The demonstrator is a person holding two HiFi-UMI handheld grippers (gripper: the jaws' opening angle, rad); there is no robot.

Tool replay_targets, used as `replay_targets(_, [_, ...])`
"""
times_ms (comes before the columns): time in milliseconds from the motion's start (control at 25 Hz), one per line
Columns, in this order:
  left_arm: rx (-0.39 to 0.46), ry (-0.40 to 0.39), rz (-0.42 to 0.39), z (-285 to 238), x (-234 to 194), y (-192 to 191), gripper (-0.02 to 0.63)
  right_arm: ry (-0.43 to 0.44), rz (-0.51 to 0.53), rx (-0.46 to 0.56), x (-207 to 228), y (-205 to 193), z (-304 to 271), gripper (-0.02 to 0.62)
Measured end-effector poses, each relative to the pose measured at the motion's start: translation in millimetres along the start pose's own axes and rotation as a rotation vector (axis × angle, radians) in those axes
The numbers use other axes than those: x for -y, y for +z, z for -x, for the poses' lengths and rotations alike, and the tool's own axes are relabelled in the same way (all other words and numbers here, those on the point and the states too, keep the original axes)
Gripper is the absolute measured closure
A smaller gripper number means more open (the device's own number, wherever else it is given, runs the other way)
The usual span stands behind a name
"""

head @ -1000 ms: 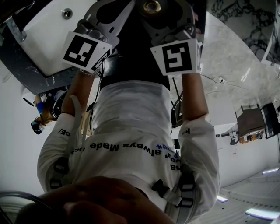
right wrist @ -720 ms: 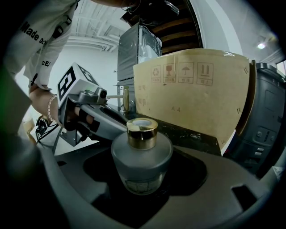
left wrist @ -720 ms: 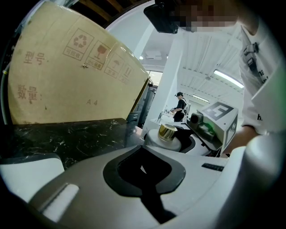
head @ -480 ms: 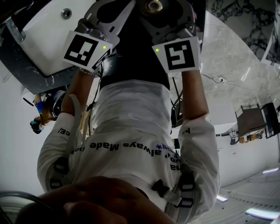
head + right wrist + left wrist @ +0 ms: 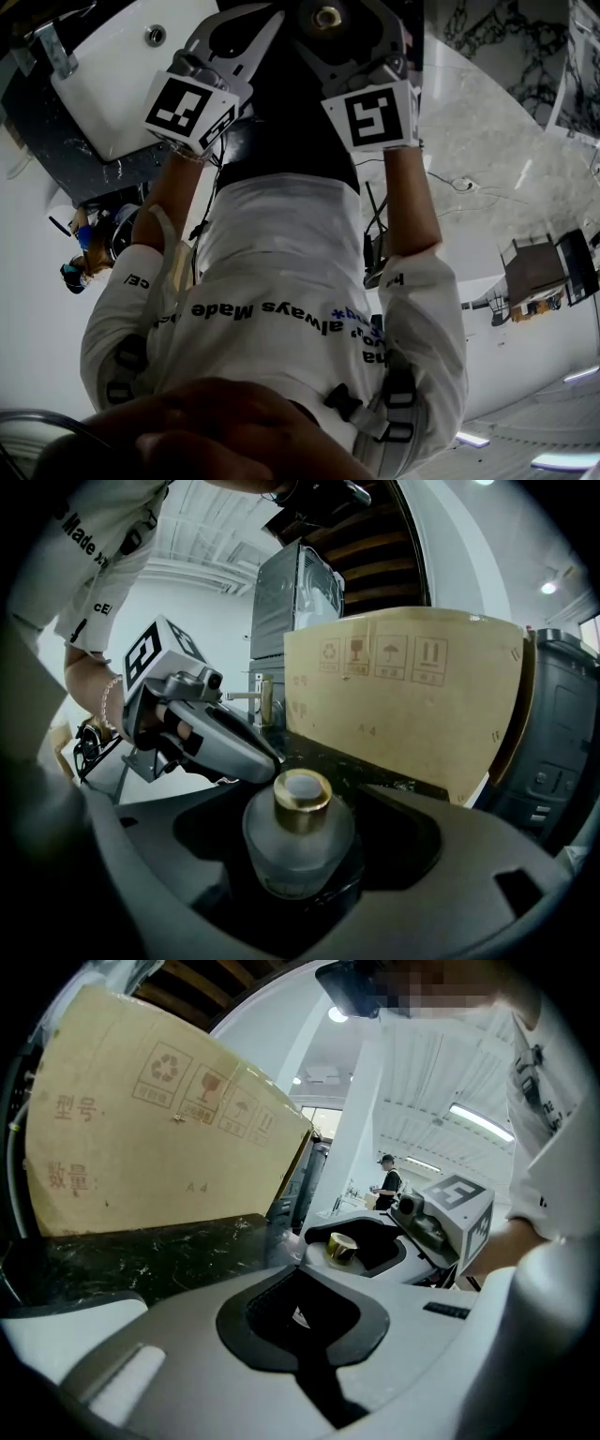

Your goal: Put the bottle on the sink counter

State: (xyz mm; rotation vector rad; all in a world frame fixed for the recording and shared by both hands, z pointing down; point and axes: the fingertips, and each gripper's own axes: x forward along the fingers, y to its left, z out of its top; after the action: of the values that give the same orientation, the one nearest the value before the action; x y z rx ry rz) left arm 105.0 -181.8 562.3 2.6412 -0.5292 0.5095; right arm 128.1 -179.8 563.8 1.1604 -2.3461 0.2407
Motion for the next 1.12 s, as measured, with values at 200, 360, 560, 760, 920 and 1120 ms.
replay_targets(200, [0.014, 0.007, -0.016, 13, 8, 13, 0.603, -0.006, 0.021, 0.034, 2, 27, 15, 0.262])
replay_targets(360, [0.051, 0.012, -0.032, 29, 19, 34, 0.603, -0.005, -0.011, 0.072, -2, 50, 34, 0.262])
replay_targets(560, [0.088, 0.024, -0.052, 46, 32, 59, 0.603, -0.016, -0.019, 0.118, -7, 81, 57, 0.263])
replay_targets(760, [0.15, 0.028, -0.06, 79, 52, 90, 0.603, -0.054, -0.044, 0.214, -11, 130, 95, 0.325])
replay_targets(920, [0.217, 0.036, -0.087, 105, 68, 121, 0.603, -0.069, -0.091, 0.276, -11, 166, 125, 0.36])
replay_targets(1120, [0.301, 0.04, -0.126, 137, 90, 162, 0.603, -0.071, -0.148, 0.349, -17, 201, 155, 0.431])
